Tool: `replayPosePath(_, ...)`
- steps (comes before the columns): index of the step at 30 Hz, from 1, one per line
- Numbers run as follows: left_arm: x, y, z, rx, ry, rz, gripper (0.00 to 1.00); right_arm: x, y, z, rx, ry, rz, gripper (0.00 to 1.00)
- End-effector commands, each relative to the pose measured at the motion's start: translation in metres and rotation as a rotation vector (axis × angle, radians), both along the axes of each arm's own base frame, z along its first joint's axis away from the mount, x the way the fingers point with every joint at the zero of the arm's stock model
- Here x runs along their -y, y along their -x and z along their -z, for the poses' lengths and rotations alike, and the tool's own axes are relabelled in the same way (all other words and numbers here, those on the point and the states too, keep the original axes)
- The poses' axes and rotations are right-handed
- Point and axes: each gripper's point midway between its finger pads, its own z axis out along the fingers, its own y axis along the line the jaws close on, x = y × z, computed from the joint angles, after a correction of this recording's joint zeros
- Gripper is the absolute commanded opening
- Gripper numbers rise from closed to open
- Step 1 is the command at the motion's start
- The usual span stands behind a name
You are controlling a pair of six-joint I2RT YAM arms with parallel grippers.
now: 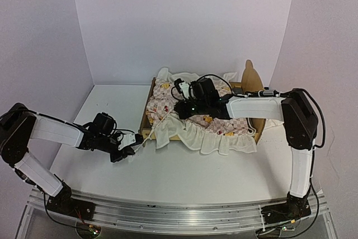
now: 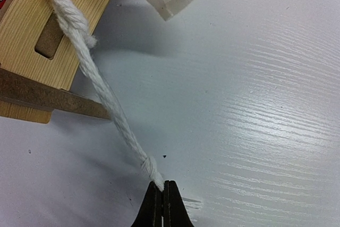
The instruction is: Set up the pet bed
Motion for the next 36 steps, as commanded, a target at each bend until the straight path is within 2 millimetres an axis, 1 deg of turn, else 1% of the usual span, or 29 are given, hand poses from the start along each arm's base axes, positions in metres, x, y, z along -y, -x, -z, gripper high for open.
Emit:
replayPosePath(1, -0.013, 0.029, 0.013, -0.116, -0.054, 0.051, 0.01, -0.026, 0.022, -0.087, 0.123, -0.169, -0.138, 0.00)
replayPosePath(3, -0.003, 0.023, -0.002, -0.108, -0.007, 0.056, 0.05, -0.056, 0.074, -0.083, 0.106, -0.175, -0.334, 0.00)
replayPosePath(5, -0.002, 0.013, -0.009, -0.089, -0.002, 0.018, 0.14, -0.074, 0.117, -0.069, 0.047, -0.171, -0.448, 0.00)
replayPosePath(6, -0.003, 0.011, -0.011, -0.082, -0.008, 0.010, 0.21, -0.079, 0.135, -0.057, 0.016, -0.151, -0.477, 0.00)
replayPosePath(7, -0.005, 0.011, -0.012, -0.072, -0.018, 0.012, 0.27, -0.081, 0.147, -0.045, -0.009, -0.118, -0.489, 0.02)
replayPosePath(8, -0.006, 0.011, -0.016, -0.058, -0.022, 0.021, 0.32, -0.081, 0.158, -0.033, -0.023, -0.077, -0.503, 0.09)
replayPosePath(9, -0.009, 0.013, -0.020, -0.046, -0.025, 0.032, 0.38, -0.079, 0.170, -0.020, -0.046, -0.019, -0.512, 0.18)
replayPosePath(10, -0.011, 0.013, -0.024, -0.034, -0.028, 0.036, 0.43, -0.075, 0.182, -0.010, -0.072, 0.034, -0.526, 0.23)
replayPosePath(11, -0.014, 0.013, -0.029, -0.018, -0.030, 0.037, 0.46, -0.069, 0.191, -0.006, -0.096, 0.067, -0.536, 0.31)
replayPosePath(13, -0.021, 0.013, -0.040, 0.019, -0.036, 0.035, 0.51, -0.056, 0.201, -0.017, -0.129, 0.081, -0.521, 0.41)
replayPosePath(16, -0.028, 0.018, -0.062, 0.088, -0.026, 0.048, 0.54, -0.026, 0.206, -0.041, -0.150, 0.106, -0.439, 0.52)
replayPosePath(17, -0.028, 0.020, -0.069, 0.093, -0.016, 0.050, 0.55, -0.016, 0.204, -0.052, -0.131, 0.114, -0.405, 0.54)
replayPosePath(18, -0.026, 0.022, -0.082, 0.108, 0.014, 0.051, 0.57, -0.003, 0.203, -0.058, -0.129, 0.142, -0.364, 0.58)
replayPosePath(19, -0.023, 0.027, -0.097, 0.119, 0.050, 0.064, 0.59, 0.009, 0.201, -0.067, -0.121, 0.163, -0.325, 0.60)
replayPosePath(20, -0.020, 0.030, -0.110, 0.126, 0.082, 0.073, 0.61, 0.023, 0.196, -0.075, -0.117, 0.196, -0.267, 0.62)
replayPosePath(21, -0.018, 0.031, -0.121, 0.134, 0.112, 0.072, 0.62, 0.040, 0.189, -0.079, -0.120, 0.243, -0.192, 0.63)
replayPosePath(22, -0.014, 0.029, -0.136, 0.149, 0.155, 0.055, 0.63, 0.058, 0.182, -0.079, -0.136, 0.289, -0.119, 0.64)
replayPosePath(24, -0.003, 0.014, -0.169, 0.163, 0.240, -0.011, 0.63, 0.097, 0.164, -0.074, -0.223, 0.351, 0.058, 0.64)
replayPosePath(25, 0.006, 0.007, -0.180, 0.152, 0.262, -0.037, 0.62, 0.116, 0.149, -0.072, -0.275, 0.354, 0.147, 0.64)
replayPosePath(26, 0.018, 0.005, -0.184, 0.139, 0.264, -0.037, 0.62, 0.137, 0.134, -0.066, -0.341, 0.352, 0.244, 0.62)
replayPosePath(27, 0.033, 0.002, -0.188, 0.142, 0.253, -0.027, 0.61, 0.157, 0.120, -0.060, -0.390, 0.353, 0.330, 0.61)
replayPosePath(29, 0.061, -0.001, -0.189, 0.174, 0.223, 0.027, 0.61, 0.188, 0.095, -0.054, -0.406, 0.376, 0.448, 0.59)
replayPosePath(31, 0.085, -0.005, -0.185, 0.196, 0.196, 0.089, 0.62, 0.209, 0.069, -0.049, -0.390, 0.415, 0.522, 0.59)
replayPosePath(33, 0.106, -0.013, -0.177, 0.198, 0.163, 0.121, 0.62, 0.227, 0.040, -0.048, -0.404, 0.405, 0.576, 0.60)
replayPosePath(34, 0.116, -0.019, -0.172, 0.197, 0.149, 0.134, 0.63, 0.227, 0.027, -0.048, -0.407, 0.396, 0.573, 0.60)
replayPosePath(36, 0.132, -0.036, -0.157, 0.214, 0.112, 0.144, 0.64, 0.220, -0.005, -0.051, -0.378, 0.395, 0.546, 0.61)
